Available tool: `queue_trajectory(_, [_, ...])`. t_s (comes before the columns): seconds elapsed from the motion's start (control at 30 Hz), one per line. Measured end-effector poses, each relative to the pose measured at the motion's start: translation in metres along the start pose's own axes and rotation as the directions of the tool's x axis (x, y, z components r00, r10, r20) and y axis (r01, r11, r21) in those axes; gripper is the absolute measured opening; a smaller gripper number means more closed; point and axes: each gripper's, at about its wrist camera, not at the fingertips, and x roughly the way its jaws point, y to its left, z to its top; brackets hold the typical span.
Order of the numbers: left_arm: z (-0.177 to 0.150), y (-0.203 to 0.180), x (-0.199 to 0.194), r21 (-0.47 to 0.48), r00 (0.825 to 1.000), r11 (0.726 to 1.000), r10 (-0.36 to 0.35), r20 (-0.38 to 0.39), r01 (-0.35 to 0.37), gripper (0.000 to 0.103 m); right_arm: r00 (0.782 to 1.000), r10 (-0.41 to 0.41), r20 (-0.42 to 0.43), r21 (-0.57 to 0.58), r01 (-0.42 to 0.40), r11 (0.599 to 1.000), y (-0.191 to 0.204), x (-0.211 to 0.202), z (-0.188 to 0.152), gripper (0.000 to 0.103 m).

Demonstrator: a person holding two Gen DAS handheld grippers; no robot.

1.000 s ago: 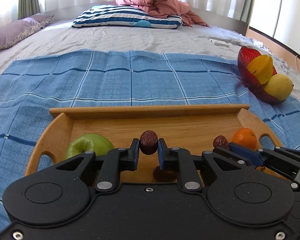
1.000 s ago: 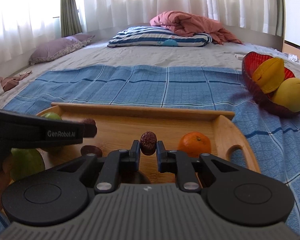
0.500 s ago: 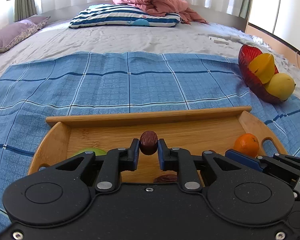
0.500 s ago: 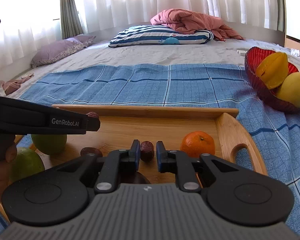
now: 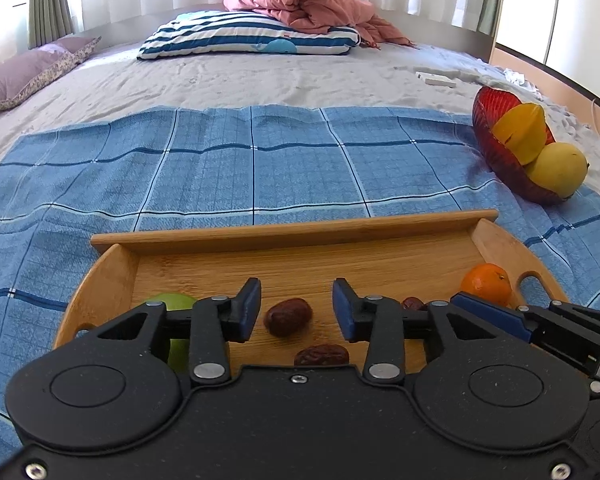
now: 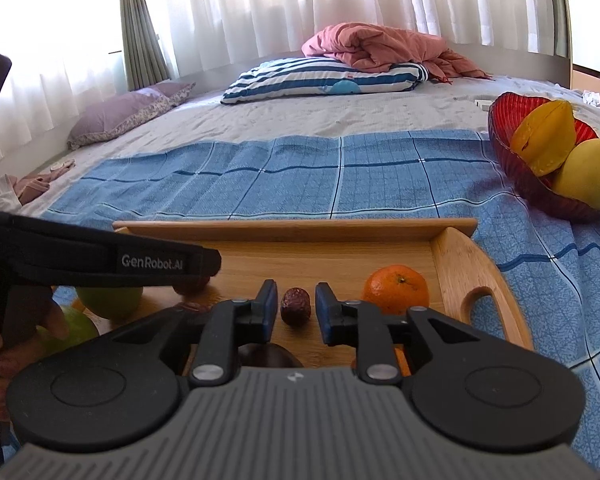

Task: Organize fruits
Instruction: 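Lower the dates onto the tray beside the other dates and open both tools, then withdraw both open tools back from the tray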

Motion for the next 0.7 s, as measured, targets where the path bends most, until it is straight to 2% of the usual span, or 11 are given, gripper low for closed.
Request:
queue_trajectory(0.23, [-0.005, -0.004, -0.018, 0.022, 1.0, 1.0, 0.008, 0.024, -0.008, 0.054, 1.0, -0.013, 0.023, 0.0, 0.013, 1.0, 0.002, -0.011, 0.001, 0.062])
queue_trajectory(0.7, [-0.029, -0.003, -0.07, 0.04, 0.996, 0.999, 0.024, 0.08, -0.027, 0.076, 0.992, -0.055, 0.114, -0.011, 0.056, 0.998, 0.005, -0.059, -0.013, 0.083])
